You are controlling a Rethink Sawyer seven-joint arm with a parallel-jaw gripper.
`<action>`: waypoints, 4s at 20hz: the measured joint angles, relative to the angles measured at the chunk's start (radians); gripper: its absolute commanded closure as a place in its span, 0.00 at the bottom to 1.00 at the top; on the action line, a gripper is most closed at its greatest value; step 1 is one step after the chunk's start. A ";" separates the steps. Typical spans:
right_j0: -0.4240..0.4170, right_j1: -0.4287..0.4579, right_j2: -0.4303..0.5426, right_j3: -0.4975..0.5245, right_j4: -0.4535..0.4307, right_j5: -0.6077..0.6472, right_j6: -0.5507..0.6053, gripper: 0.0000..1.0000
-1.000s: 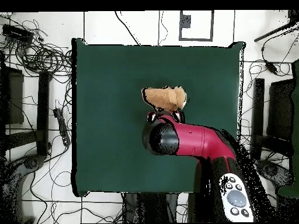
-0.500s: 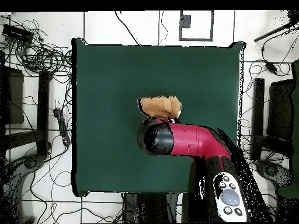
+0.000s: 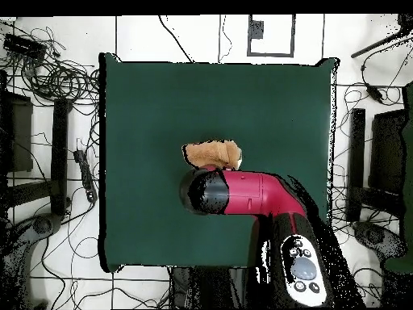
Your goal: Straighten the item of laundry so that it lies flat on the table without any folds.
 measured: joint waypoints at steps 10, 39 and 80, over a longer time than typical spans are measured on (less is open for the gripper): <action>0.010 0.003 -0.010 -0.001 0.000 0.000 0.000 1.00; 0.057 0.017 -0.064 -0.013 0.000 -0.016 0.000 0.00; -0.406 -0.023 0.114 0.236 0.194 -0.431 0.000 0.00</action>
